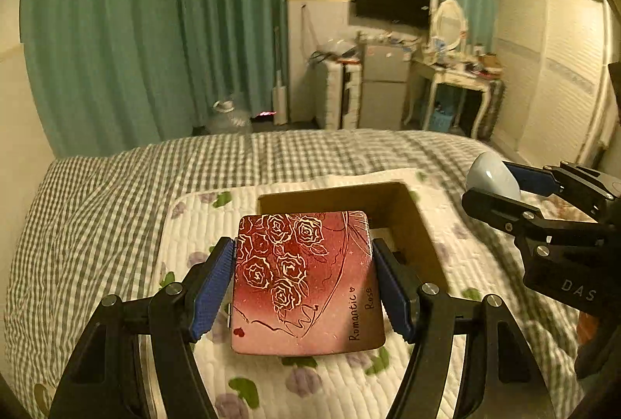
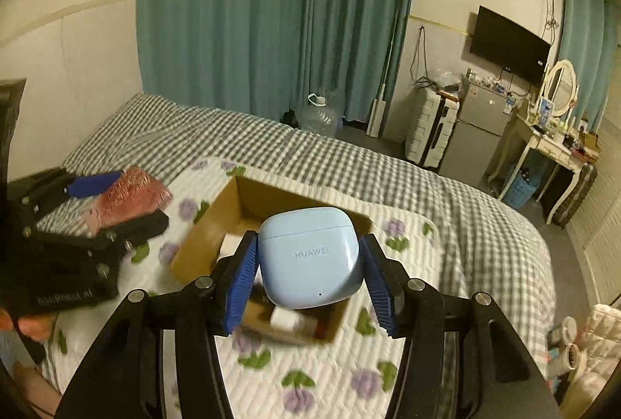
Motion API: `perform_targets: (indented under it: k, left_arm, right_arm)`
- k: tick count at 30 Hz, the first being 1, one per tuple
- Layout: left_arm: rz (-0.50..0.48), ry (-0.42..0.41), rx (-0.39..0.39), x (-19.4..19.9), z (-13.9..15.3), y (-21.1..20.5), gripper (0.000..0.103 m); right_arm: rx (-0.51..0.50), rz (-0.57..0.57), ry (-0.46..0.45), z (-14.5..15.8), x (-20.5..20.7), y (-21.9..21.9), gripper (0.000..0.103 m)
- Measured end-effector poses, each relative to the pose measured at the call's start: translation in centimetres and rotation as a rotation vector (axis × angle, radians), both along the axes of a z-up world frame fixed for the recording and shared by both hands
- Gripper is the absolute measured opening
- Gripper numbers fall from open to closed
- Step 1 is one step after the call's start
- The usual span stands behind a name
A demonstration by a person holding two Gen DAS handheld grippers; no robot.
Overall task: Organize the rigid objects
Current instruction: 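Carry the card case and earbud case into the box and open both tools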
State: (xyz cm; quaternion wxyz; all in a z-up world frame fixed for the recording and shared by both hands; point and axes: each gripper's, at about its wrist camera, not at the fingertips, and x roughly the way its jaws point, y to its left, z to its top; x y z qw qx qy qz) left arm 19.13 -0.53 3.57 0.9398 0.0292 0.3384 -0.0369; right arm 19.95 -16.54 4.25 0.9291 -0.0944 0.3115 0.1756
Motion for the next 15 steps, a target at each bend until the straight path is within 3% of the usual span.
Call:
perform_targets:
  k: [6,10,15]
  left_arm:
    - [-0.009,0.063,-0.018,4.7,-4.9,0.2,0.071]
    - [-0.009,0.087,0.04,7.3,-8.3,-0.6,0.071]
    - [-0.044,0.105,0.048,9.6,-10.8,-1.6,0.071]
  right_arm:
    - [0.015,-0.013,0.067,-5.0,6.8,0.9,0.052]
    - [0.014,-0.036,0.131,-9.3,10.5,0.4,0.052]
    - [0.03,-0.034,0.168,-12.8,13.4,-0.2,0.052]
